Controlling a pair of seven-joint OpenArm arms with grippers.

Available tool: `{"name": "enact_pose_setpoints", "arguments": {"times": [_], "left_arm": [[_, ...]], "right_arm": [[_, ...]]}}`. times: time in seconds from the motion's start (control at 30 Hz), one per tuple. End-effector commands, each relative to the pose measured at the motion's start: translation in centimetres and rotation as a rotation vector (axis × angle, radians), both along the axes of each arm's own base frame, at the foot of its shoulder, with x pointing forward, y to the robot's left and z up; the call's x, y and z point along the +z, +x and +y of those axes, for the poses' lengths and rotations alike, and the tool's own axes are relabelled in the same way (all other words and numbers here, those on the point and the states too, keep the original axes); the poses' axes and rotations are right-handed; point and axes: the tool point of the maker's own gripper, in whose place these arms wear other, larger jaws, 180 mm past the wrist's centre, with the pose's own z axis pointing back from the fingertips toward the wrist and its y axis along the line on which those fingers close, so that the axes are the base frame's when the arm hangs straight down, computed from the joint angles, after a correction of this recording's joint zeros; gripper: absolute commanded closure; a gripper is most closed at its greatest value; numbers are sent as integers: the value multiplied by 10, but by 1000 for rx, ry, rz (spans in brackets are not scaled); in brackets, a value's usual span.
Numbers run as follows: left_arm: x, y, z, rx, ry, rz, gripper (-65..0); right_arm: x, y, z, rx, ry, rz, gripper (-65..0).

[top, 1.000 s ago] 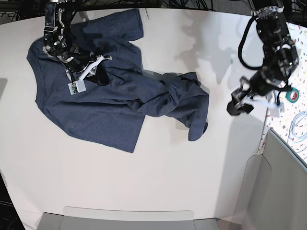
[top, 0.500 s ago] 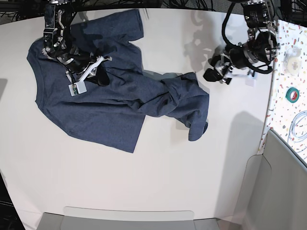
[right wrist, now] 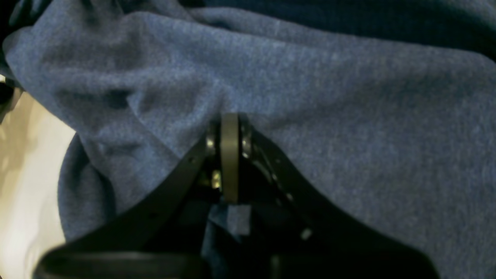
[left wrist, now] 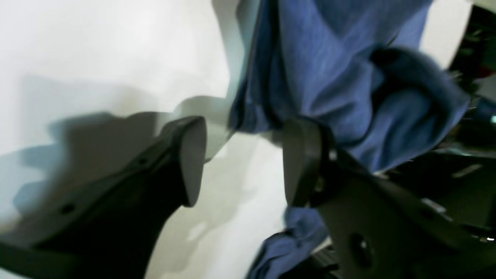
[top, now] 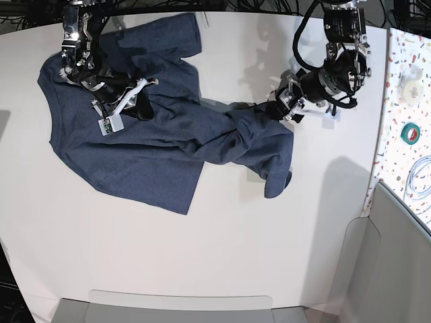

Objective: Layout the t-shirt on the table in an organized manner, then fold the t-shirt properly
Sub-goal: 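Grasp the folded-over shirt edge with the left gripper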

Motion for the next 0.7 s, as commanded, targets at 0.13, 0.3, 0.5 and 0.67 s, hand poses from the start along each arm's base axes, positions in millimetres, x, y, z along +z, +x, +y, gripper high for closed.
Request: {"name": "enact_pose_setpoints", "arguments": {"times": [0.13, 0.3, 0.5, 0.67], "left_arm": [[-24, -2, 10, 32, 54, 81, -303], [-24, -2, 7, 28, 50, 82, -294], [-23, -3, 9, 29, 47, 79, -237], [-26, -11, 11, 27, 54, 92, -238]], "right_arm": [[-45, -46, -37, -4, -218, 254, 0], [-44, -45, -37, -4, -218, 252, 0], [-44, -45, -38, -4, -221, 252, 0], [-44, -44, -39, -5, -221, 250, 0]]}}
